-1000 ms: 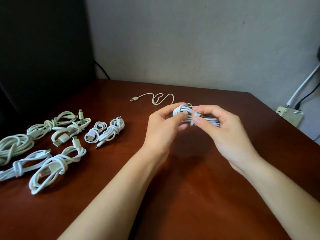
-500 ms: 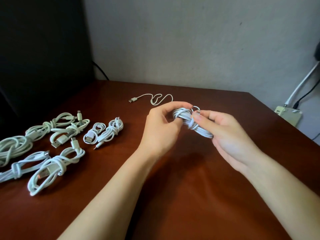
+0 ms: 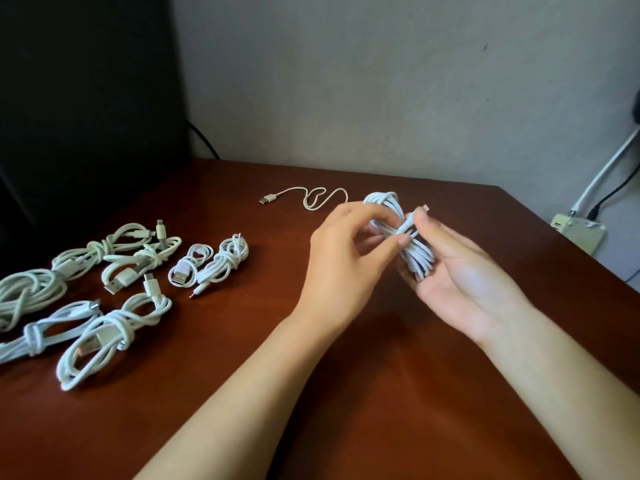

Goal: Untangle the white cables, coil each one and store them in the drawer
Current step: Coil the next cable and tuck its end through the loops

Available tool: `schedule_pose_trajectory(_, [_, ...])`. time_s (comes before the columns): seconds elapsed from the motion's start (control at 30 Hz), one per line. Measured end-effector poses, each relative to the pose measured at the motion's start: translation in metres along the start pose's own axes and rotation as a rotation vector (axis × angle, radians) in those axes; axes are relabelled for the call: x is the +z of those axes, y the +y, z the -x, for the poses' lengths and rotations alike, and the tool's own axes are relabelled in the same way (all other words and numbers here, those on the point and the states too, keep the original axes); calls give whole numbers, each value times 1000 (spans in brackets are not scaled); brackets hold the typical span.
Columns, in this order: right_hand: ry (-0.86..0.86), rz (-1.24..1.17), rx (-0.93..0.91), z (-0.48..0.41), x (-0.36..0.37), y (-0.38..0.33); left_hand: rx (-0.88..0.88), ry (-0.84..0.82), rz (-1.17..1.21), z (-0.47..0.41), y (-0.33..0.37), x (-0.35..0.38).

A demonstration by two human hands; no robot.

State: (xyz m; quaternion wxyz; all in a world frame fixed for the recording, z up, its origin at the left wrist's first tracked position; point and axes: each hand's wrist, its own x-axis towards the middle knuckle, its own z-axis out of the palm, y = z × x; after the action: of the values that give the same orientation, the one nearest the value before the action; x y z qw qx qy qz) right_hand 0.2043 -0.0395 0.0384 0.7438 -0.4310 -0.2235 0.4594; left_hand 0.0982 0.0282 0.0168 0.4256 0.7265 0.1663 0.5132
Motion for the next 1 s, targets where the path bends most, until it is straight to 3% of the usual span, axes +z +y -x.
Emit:
schedule_pose_trajectory(0.23, [-126, 36, -25, 5, 4, -2, -49, 78, 42, -5, -1, -6])
schedule_pose_trajectory(0.57, [-131, 91, 275, 9, 10, -3, -137, -43, -32, -6, 4, -10])
schedule_pose_trajectory(0.7, [-88, -97, 203, 0, 4, -5, -156, 17, -20, -7, 4, -9])
schedule_pose_trajectory(0.8, [-86, -132, 142, -2, 2, -6, -182, -34, 89, -6, 7, -9])
schedule_pose_trajectory(1.0, [-103, 178, -111, 5, 6, 3, -400, -87, 246, -8, 4, -13])
